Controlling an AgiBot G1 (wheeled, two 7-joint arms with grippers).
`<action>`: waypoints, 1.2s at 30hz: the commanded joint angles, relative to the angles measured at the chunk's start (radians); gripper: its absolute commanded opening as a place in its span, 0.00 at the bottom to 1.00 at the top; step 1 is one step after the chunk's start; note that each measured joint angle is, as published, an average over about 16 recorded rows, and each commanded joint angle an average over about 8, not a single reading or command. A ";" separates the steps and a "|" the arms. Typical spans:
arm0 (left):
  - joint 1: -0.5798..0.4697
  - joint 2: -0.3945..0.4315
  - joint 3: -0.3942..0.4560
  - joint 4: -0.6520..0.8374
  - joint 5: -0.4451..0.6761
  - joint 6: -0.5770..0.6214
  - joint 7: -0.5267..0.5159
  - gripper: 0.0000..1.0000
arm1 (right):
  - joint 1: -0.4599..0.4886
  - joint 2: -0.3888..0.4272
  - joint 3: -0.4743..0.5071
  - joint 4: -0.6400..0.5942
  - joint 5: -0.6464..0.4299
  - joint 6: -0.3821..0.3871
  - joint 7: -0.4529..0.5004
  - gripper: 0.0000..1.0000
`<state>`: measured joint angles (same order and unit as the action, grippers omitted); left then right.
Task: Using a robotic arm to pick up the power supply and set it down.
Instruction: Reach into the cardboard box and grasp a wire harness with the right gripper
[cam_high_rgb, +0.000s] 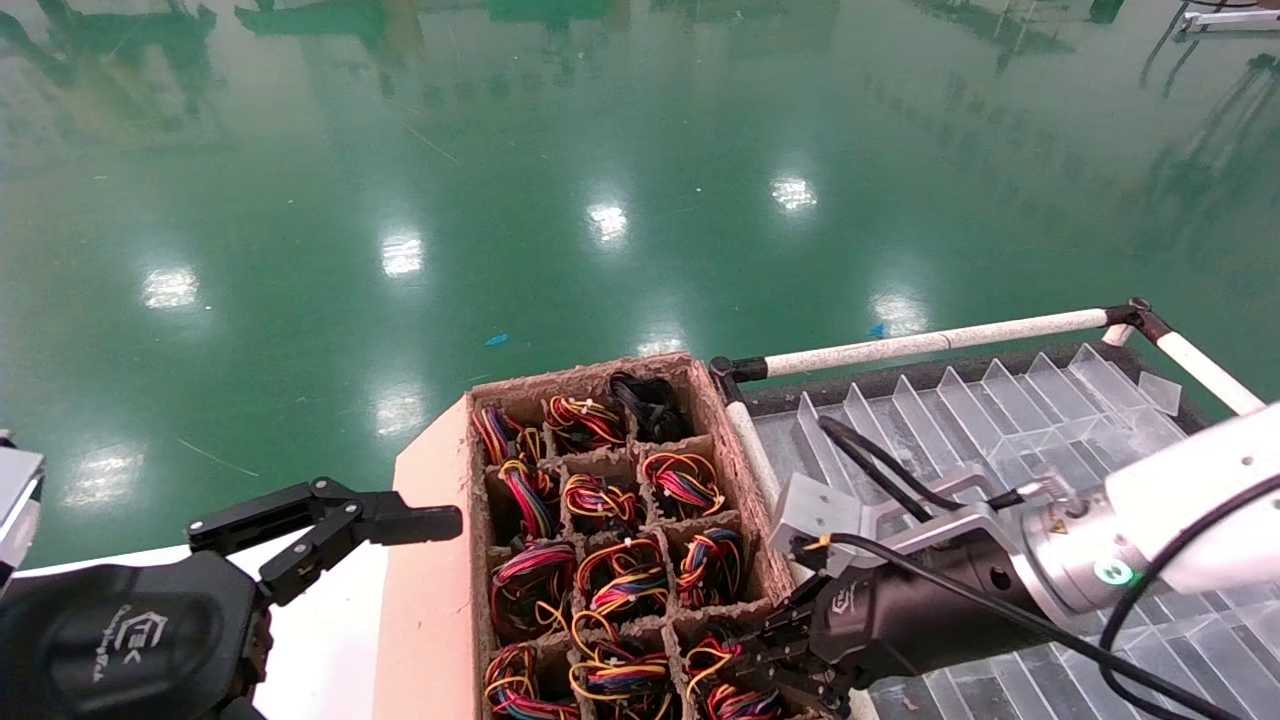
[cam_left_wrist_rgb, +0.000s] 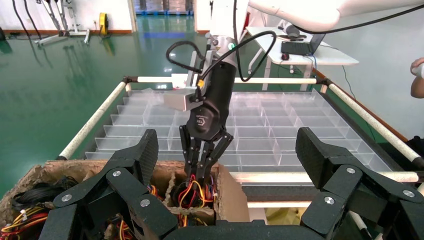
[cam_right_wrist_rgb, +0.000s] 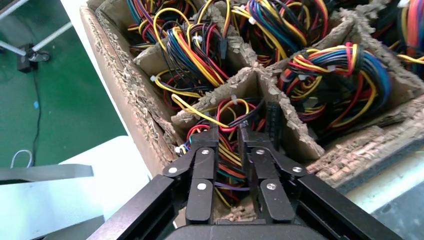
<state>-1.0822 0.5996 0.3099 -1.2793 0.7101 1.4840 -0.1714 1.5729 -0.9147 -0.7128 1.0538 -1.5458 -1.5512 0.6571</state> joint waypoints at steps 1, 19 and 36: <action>0.000 0.000 0.000 0.000 0.000 0.000 0.000 1.00 | 0.018 -0.017 -0.013 -0.024 -0.010 -0.010 0.004 1.00; 0.000 0.000 0.001 0.000 -0.001 0.000 0.000 1.00 | 0.098 -0.074 -0.160 -0.051 -0.064 -0.021 0.070 0.58; 0.000 -0.001 0.001 0.000 -0.001 -0.001 0.001 1.00 | 0.164 -0.148 -0.269 -0.127 -0.101 -0.009 0.027 0.00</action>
<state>-1.0825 0.5990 0.3114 -1.2793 0.7091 1.4833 -0.1707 1.7369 -1.0601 -0.9802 0.9296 -1.6465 -1.5602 0.6844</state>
